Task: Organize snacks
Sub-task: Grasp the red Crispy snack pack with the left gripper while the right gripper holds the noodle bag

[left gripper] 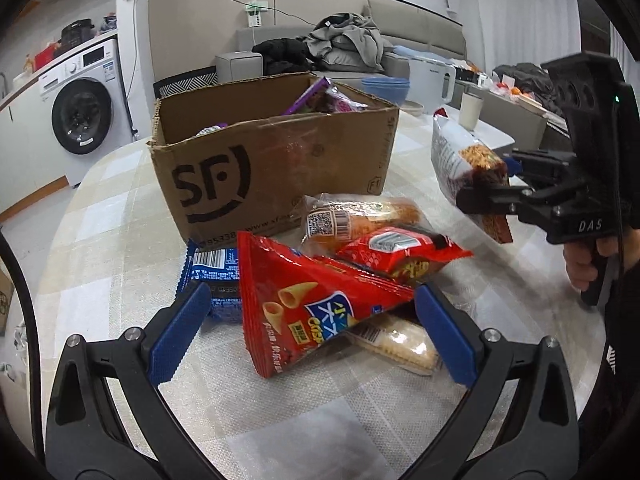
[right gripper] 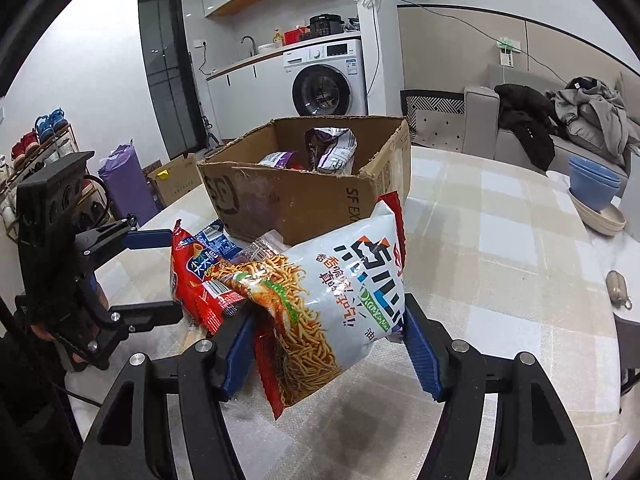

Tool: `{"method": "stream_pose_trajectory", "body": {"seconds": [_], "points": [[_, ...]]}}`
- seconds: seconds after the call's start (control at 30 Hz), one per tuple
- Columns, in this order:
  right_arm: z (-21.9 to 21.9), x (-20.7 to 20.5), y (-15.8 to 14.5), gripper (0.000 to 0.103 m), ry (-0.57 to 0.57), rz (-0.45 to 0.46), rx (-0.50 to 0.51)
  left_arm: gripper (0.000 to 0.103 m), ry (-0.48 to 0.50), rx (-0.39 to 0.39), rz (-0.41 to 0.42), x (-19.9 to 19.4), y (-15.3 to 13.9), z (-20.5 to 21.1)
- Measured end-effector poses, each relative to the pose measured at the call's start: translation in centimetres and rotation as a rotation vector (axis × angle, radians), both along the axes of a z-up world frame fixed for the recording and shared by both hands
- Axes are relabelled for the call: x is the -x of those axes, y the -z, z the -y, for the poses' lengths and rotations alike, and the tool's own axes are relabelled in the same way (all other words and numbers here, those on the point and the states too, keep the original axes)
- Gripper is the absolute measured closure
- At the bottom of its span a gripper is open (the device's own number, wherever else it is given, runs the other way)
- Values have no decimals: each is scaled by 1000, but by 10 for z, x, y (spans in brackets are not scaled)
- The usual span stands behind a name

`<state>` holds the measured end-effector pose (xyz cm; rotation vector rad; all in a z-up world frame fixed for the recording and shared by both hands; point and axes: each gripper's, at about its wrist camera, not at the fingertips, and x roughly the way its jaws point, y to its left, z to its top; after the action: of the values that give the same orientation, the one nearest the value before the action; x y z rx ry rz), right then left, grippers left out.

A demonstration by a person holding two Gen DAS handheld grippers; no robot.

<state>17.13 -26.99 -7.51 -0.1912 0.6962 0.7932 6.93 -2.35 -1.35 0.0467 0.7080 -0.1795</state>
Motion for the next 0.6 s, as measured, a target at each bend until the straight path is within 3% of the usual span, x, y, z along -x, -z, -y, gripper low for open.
{"method": "stream_pose_trajectory", "body": {"seconds": [0.6], "points": [[-1, 0, -1, 34, -2, -2, 5, 1, 22, -166, -69, -13, 16, 29]]}}
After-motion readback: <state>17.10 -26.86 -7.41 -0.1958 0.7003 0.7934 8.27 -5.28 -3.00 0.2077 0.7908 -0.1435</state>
